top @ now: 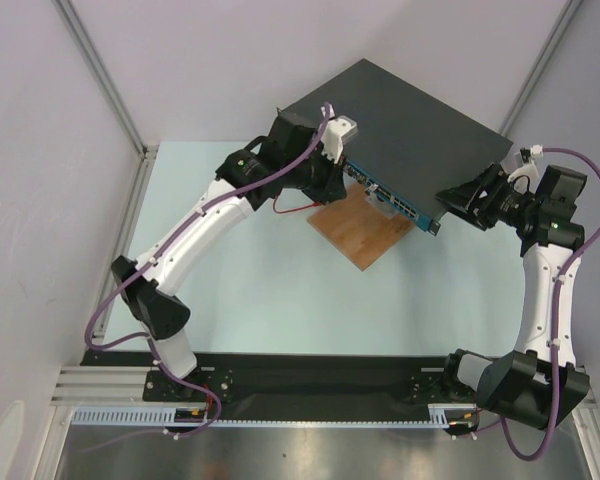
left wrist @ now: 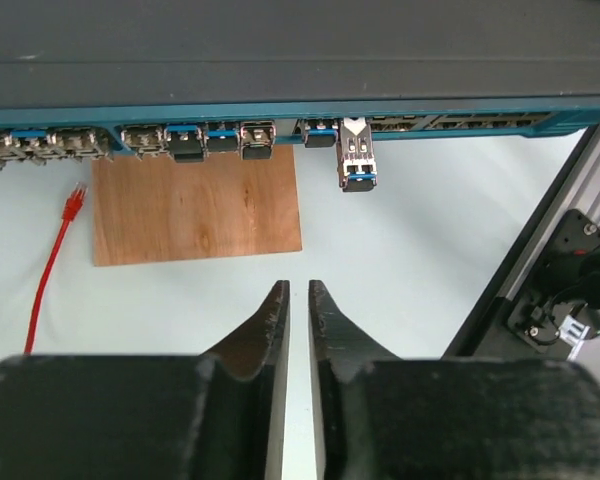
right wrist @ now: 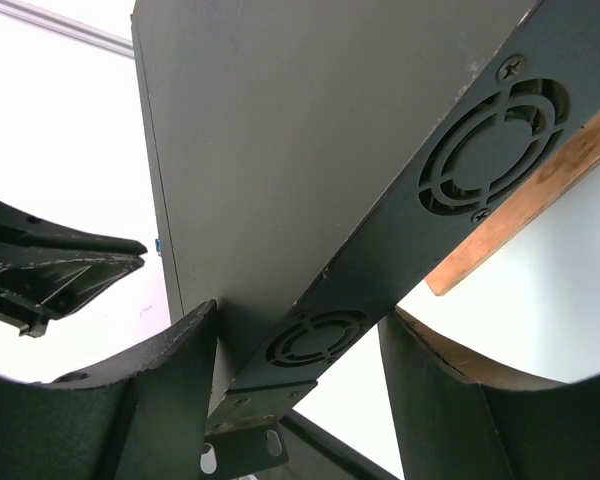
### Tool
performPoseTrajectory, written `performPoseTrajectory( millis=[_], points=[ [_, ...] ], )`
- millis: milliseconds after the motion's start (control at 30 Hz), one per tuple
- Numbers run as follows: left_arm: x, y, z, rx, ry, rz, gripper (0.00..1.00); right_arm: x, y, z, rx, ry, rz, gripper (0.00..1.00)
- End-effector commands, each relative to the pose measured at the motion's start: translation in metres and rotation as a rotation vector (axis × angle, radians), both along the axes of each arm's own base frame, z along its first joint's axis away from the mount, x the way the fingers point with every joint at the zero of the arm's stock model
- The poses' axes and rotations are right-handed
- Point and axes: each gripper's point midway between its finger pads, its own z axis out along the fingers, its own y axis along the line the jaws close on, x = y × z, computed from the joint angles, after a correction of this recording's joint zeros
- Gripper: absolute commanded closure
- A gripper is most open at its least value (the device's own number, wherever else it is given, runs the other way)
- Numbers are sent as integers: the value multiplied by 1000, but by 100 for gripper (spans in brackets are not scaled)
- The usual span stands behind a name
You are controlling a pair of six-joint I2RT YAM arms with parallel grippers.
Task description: Insert the plug into the switch port
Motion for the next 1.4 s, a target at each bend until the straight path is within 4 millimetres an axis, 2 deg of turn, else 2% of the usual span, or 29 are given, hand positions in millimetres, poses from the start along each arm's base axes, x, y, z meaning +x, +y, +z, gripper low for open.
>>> performPoseTrajectory(
  millis=[0, 167, 567, 700, 1100, 1167, 1200, 1233, 1267, 1300, 1333, 1367],
  points=[
    [1, -10, 5, -34, -10, -35, 86, 7, 5, 3, -69, -82, 72, 85],
    [-3, -25, 9, -71, -4, -77, 94, 6, 7, 0, -71, -72, 77, 86],
    [-2, -55, 24, -130, -45, -120, 96, 5, 10, -4, -73, -70, 84, 87],
    [5, -63, 16, -126, -36, -115, 97, 5, 10, -4, -72, -71, 85, 89],
    [26, -71, 15, -145, -90, -69, 100, 5, 11, -6, -66, -61, 100, 93],
    [29, -74, 7, -150, -101, -68, 100, 6, 12, -7, -57, -56, 102, 94],
    [31, -75, 15, -179, -134, -66, 100, 6, 12, -8, -56, -55, 103, 94],
    [32, -76, 14, -187, -144, -67, 100, 6, 12, -7, -54, -57, 106, 94],
    [33, -74, 2, -176, -143, -61, 100, 6, 13, -7, -50, -55, 108, 95],
    [34, -76, 15, -217, -188, -63, 99, 6, 13, -7, -46, -53, 109, 96],
    [35, -76, 6, -214, -188, -61, 100, 5, 14, -7, -43, -53, 111, 96],
    [36, -76, 7, -223, -198, -59, 100, 5, 14, -7, -36, -52, 114, 97]
  ],
)
